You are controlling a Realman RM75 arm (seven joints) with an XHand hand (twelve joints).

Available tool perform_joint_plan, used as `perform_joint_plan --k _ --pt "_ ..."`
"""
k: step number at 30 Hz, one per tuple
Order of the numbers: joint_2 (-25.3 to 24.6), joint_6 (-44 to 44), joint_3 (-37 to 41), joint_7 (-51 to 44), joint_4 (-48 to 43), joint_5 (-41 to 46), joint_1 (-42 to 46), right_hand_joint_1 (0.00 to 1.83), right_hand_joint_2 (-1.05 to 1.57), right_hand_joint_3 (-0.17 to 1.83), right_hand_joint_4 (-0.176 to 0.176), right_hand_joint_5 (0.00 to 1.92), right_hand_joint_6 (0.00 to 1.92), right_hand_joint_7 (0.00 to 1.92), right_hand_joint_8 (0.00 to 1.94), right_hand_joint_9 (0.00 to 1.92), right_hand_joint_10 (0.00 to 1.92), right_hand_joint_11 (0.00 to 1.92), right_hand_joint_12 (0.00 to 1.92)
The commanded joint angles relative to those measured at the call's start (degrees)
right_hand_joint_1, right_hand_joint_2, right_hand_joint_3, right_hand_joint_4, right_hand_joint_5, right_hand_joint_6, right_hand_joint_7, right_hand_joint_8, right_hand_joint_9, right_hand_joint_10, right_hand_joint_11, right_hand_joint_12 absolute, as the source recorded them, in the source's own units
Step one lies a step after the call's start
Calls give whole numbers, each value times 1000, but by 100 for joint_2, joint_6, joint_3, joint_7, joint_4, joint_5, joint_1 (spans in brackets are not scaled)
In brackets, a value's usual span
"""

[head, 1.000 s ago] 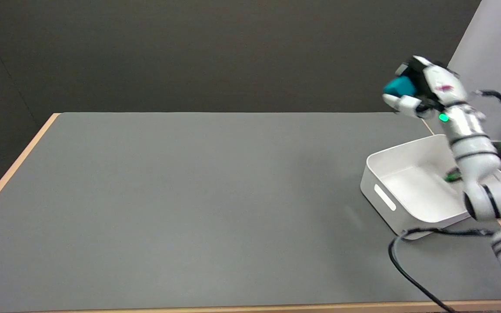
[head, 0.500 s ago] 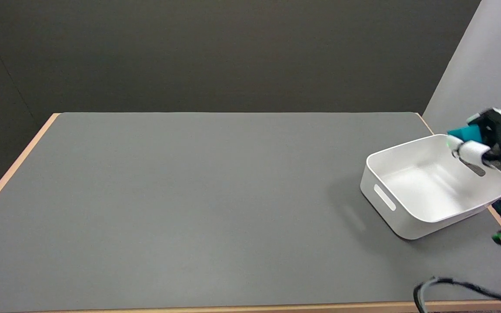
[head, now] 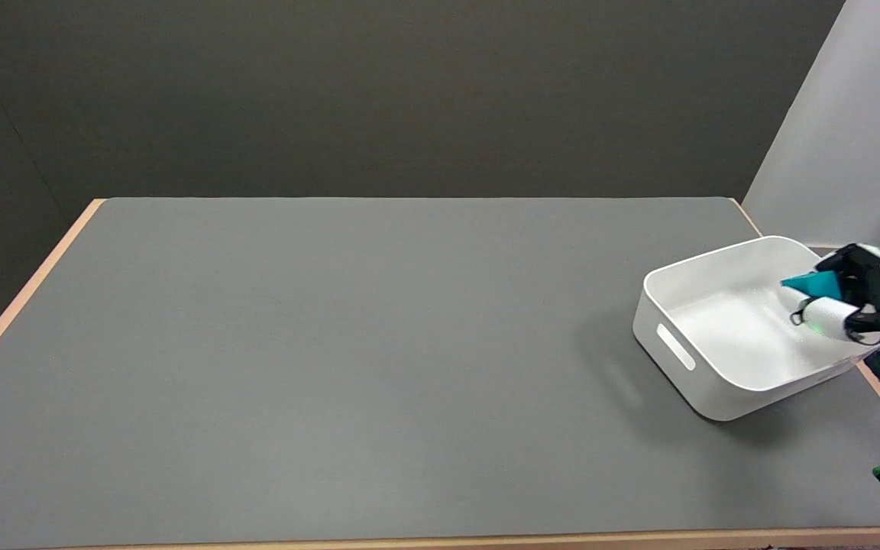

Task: Place blue wooden cube into white box.

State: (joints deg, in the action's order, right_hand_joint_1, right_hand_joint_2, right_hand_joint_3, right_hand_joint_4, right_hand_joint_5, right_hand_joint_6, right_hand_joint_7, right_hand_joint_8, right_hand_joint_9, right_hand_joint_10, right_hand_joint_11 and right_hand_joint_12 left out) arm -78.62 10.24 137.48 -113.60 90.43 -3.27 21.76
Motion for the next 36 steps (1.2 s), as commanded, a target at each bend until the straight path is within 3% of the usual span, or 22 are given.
perform_joint_plan --k 1,4,6,8,9,10,11,12,14,19,25,29,36 --pt "421 -343 -897 152 3 -658 34 1184 967 650 -176 694 1579 741 1579 897 1864 743 1834" --pt "430 -429 -858 136 -46 -635 -6 1175 985 644 -176 671 1609 720 1611 891 1895 730 1883" --pt "414 -454 -834 136 -62 -619 -7 1185 1091 371 -176 683 1487 730 1493 870 1748 580 1920" --pt "390 -455 -784 136 -78 -611 -14 1161 1176 188 -81 607 1492 818 1400 856 1617 493 1921" --pt "390 -462 -749 143 -79 -611 -14 1026 1029 403 -7 517 1259 725 1143 740 1401 438 1777" --pt "390 -471 -720 168 -79 -603 -22 796 748 830 97 381 845 535 713 537 1055 363 1522" --pt "390 -471 -707 168 -79 -603 -22 650 638 975 125 296 651 395 506 395 856 293 1369" --pt "397 -463 -667 175 -79 -603 -22 493 595 991 112 207 520 224 357 227 666 192 1215" --pt "398 -385 -610 207 -102 -557 -22 297 547 967 93 74 319 55 180 50 478 82 1076" --pt "462 268 -537 248 -255 97 11 154 504 930 80 -1 81 -1 -1 0 348 26 1044" --pt "698 856 -601 248 9 604 220 146 487 887 81 -1 25 -1 -1 -1 329 -1 1108" --pt "908 1582 -601 248 743 604 320 137 493 900 81 -1 20 -1 -1 -1 268 -1 1038" --pt "1478 1740 -724 866 1975 610 169 108 542 945 75 -1 -1 -1 -1 -1 124 -1 856"
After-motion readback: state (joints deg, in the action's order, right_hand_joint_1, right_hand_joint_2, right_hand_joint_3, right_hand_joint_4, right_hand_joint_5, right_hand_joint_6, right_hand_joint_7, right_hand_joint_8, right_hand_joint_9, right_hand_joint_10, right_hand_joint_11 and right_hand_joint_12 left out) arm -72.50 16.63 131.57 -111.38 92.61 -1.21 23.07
